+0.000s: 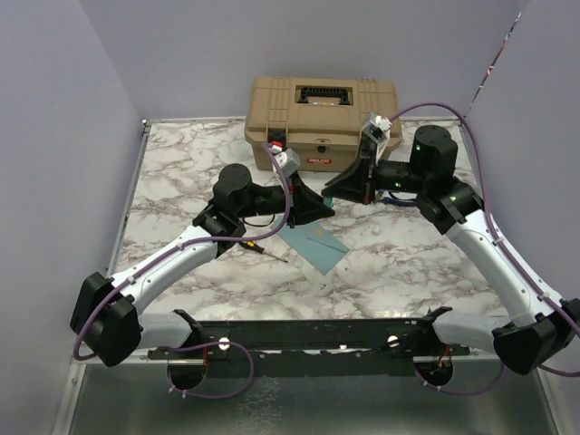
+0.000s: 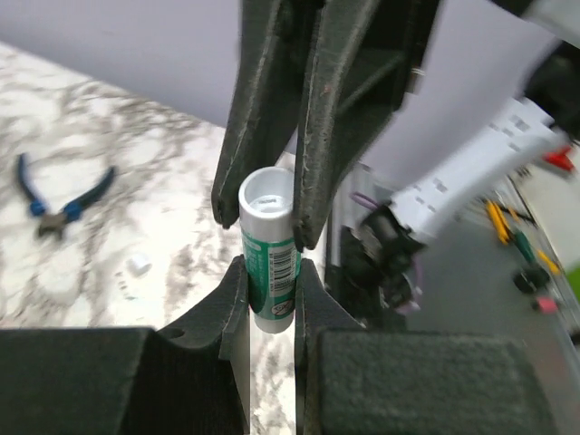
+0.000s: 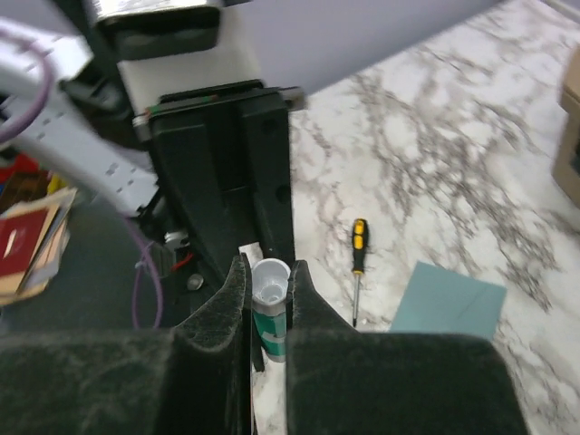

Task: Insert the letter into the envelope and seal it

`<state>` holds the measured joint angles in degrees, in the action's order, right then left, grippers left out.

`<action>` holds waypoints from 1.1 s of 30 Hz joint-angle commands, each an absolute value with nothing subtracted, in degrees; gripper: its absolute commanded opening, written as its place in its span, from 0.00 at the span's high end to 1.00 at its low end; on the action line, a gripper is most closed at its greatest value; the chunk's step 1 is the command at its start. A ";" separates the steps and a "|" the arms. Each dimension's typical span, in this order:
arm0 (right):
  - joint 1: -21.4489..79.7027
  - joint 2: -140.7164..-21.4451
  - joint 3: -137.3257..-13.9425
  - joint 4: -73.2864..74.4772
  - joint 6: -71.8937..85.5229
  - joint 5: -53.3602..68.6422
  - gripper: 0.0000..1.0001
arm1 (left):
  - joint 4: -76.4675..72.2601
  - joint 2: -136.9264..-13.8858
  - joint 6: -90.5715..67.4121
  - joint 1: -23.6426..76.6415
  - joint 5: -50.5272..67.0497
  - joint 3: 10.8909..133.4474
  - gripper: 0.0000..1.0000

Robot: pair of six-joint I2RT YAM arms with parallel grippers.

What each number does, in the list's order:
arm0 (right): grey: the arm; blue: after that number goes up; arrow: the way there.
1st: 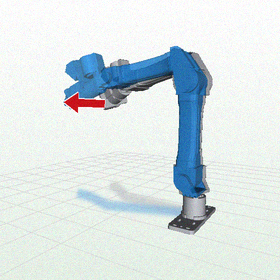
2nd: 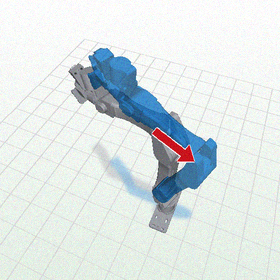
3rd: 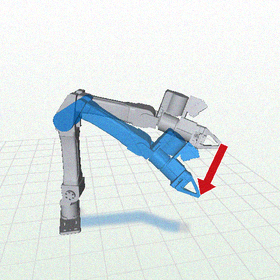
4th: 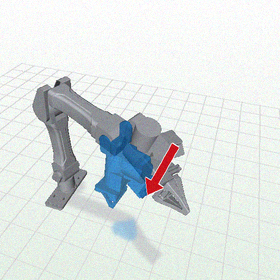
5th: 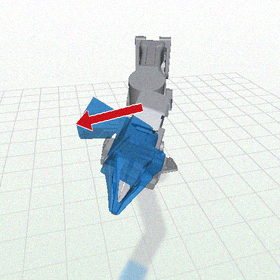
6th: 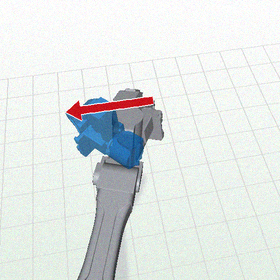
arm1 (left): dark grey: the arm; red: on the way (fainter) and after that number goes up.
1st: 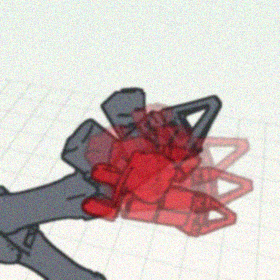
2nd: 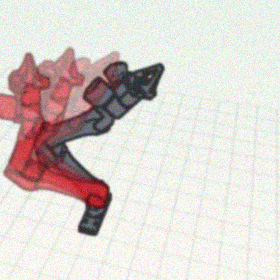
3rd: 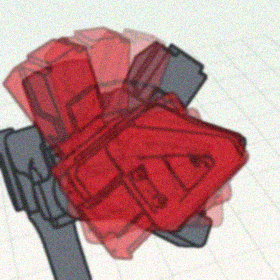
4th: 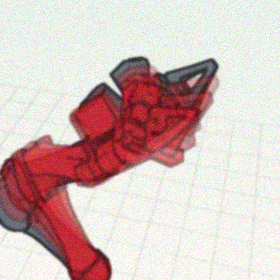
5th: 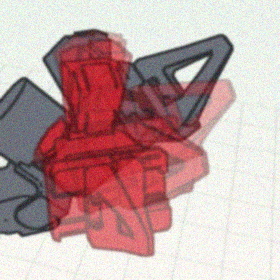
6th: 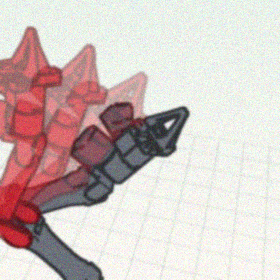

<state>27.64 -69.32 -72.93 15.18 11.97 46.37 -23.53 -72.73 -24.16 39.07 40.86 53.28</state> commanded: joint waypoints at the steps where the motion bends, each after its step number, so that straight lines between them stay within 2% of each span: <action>1: 29.87 -65.63 -69.07 6.04 5.47 79.00 1.00 | -24.04 -71.81 -19.64 39.96 55.96 56.24 1.00; 3: 29.81 -64.76 -66.84 -0.72 10.08 77.74 1.00 | -24.02 -71.48 -18.65 39.98 57.60 56.46 1.00; 15: 29.81 -67.64 -69.80 7.56 12.49 53.49 1.00 | -25.76 -73.40 -22.16 39.98 49.62 56.78 1.00; 18: 29.87 -68.81 -71.65 10.14 13.84 48.19 0.89 | -25.67 -73.19 -22.63 39.84 48.03 56.20 1.00; 21: 29.86 -68.86 -70.57 9.53 14.53 45.07 0.99 | -25.69 -72.91 -23.71 39.67 44.82 55.75 1.00; 23: 29.88 -68.68 -69.02 7.95 15.12 44.78 1.00 | -25.67 -72.69 -25.46 39.47 40.98 55.52 1.00; 27: 29.88 -68.44 -67.35 5.84 17.43 42.56 1.00 | -26.18 -72.88 -29.53 39.16 37.63 55.43 0.69; 29: 29.88 -67.95 -66.67 4.89 18.39 41.42 1.00 | -26.84 -72.67 -30.69 38.98 37.03 54.95 0.48; 31: 29.87 -67.45 -66.16 4.43 18.05 41.25 1.00 | -27.54 -72.18 -31.10 38.77 36.49 54.16 0.43; 33: 29.88 -67.33 -66.02 4.60 17.19 41.73 1.00 | -27.64 -71.84 -30.65 38.08 36.65 53.42 0.44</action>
